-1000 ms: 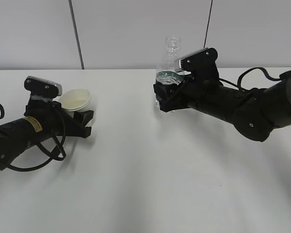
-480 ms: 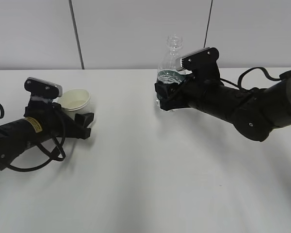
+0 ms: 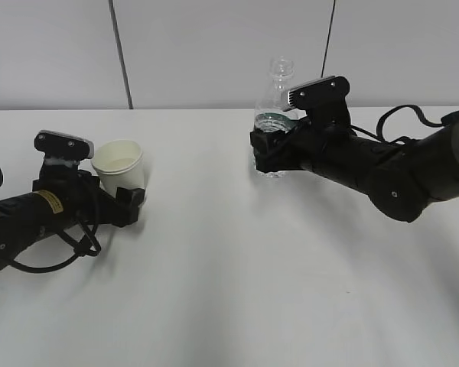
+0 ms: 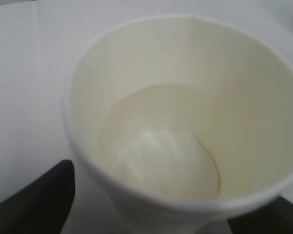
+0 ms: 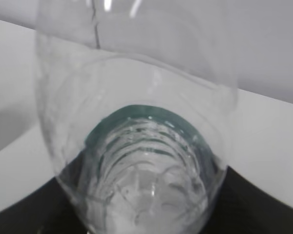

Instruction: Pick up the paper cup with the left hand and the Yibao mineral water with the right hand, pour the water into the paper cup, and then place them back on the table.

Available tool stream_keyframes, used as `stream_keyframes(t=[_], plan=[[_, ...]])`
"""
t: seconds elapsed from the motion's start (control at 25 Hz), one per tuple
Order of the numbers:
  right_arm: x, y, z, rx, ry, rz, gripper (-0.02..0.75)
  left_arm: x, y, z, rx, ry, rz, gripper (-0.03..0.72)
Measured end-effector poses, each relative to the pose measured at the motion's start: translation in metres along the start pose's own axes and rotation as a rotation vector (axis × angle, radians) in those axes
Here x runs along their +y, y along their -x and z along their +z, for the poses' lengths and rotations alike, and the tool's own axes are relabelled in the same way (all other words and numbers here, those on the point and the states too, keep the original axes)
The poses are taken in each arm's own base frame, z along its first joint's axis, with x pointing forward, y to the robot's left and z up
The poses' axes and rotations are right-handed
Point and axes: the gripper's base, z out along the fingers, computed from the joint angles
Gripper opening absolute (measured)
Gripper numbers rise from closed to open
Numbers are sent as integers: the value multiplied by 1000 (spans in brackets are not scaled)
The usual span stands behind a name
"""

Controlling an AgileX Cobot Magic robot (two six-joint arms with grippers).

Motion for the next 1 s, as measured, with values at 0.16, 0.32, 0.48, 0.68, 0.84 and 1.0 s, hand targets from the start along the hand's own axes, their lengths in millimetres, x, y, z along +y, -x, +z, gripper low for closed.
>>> stream_keyframes(t=[0.16, 0.32, 0.48, 0.68, 0.84, 1.0], plan=[[-5, 0, 0, 3, -56, 16, 433, -2, 5, -16, -5, 8, -11, 571], [-12, -1, 0, -5, -134, 52, 433, -3, 15, -43, -17, 35, -34, 571], [-18, -15, 6, -31, -200, 100, 433, -3, 29, -70, 13, 79, -77, 571], [-22, -44, 14, -10, -248, 85, 433, -3, 57, -102, 16, 126, -118, 571], [-23, -56, 17, -5, -264, 71, 433, -4, 74, -128, 16, 147, -143, 571], [-24, -57, 17, -9, -266, 70, 475, -6, 88, -145, -31, 149, -142, 571]])
